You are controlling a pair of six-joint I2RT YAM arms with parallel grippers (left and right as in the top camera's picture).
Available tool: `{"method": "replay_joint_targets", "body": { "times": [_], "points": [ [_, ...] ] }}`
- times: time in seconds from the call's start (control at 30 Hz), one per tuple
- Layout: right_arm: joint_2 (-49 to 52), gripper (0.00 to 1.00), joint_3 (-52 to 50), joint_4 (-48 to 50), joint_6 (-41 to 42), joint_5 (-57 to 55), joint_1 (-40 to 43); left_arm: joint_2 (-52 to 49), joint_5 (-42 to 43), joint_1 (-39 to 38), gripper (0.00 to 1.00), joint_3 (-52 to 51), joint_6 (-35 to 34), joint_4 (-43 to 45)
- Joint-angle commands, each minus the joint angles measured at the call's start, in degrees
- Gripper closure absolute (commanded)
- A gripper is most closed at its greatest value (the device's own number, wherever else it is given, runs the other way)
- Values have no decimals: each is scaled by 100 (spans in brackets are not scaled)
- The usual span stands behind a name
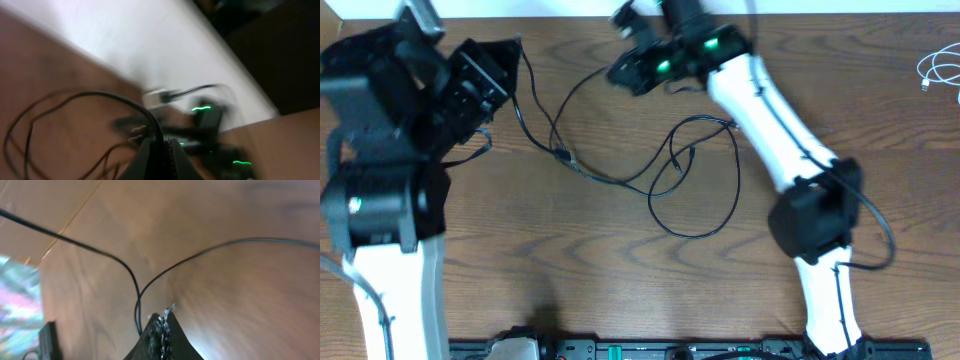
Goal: Untangle cables
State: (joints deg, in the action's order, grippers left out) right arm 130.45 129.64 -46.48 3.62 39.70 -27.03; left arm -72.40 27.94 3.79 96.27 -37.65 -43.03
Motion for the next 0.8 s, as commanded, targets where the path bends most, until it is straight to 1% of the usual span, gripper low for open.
{"method": "replay_joint_targets", "body": {
  "times": [0.0,0.07,0.13,0.17,0.23,0.3,0.43,0.5,0.6,0.7,0.77],
  "points": [
    [-850,99,70,-181,-262,-380,313,-494,356,2,93,44,160,-122],
    [-876,99,70,-254,-262,-378,341,-651,778,2,93,44,160,26],
    [-822,98,68,-358,-269,-376,323,-734,1193,0,92,44,157,356],
    [-772,95,68,-402,-343,-330,291,-737,1368,-2,93,44,133,573],
    [-645,72,66,-468,-544,-114,184,-682,1652,-2,93,46,-111,1161],
    [-551,56,66,-514,-723,26,90,-581,1777,-2,93,46,-437,1685],
    [-393,38,63,-490,-785,68,-83,-337,2057,-2,92,46,-1023,2699],
    [-310,34,63,-389,-951,240,-195,-212,2096,-2,93,46,-1255,3143],
    [-190,34,63,-127,-1058,542,-389,-7,2092,0,92,46,-1397,3637],
    [-68,34,63,118,-1056,549,-573,162,2087,0,93,46,-1449,3869],
    [13,36,63,273,-1012,546,-686,243,2072,0,93,46,-1563,3893]
  ]
}}
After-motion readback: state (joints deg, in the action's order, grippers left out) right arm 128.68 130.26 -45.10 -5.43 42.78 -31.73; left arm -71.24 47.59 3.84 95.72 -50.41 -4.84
